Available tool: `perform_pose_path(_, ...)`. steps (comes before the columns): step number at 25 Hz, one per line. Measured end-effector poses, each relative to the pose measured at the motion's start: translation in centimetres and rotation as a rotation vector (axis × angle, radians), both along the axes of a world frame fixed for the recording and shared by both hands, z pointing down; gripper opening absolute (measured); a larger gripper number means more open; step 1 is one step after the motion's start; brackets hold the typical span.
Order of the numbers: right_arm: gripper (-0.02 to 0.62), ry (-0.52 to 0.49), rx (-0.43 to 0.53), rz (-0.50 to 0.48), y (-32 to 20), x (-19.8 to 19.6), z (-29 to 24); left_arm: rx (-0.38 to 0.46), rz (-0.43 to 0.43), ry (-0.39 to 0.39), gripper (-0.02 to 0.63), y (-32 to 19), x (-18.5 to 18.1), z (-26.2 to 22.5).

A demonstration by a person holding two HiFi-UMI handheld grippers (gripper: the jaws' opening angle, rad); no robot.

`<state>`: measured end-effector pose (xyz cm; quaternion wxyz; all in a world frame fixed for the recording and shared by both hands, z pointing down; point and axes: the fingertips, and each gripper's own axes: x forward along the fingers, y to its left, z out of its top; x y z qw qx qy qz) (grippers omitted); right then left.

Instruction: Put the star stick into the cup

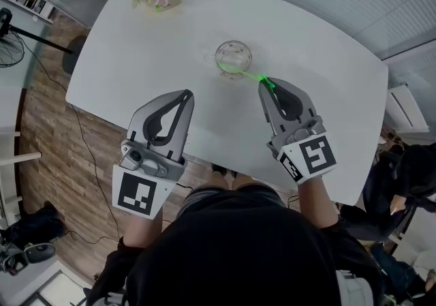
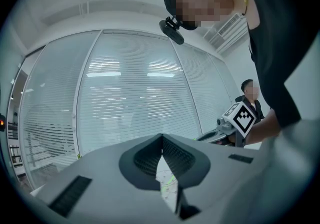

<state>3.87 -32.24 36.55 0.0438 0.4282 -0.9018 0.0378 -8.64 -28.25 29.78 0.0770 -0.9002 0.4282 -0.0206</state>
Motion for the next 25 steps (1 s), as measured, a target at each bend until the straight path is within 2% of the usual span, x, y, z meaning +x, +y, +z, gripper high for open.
perform_pose_path(16,0.023,0.017,-0.014,-0.011,-1.3,-0.6,0.3,0.002,-0.013,0.003,0.014,-0.3,-0.8,0.0)
perform_pose_path(25,0.023,-0.005,-0.037,0.005,-2.5,0.5,0.4,0.002,-0.014,-0.007,0.014,-0.6,-0.7,-0.1)
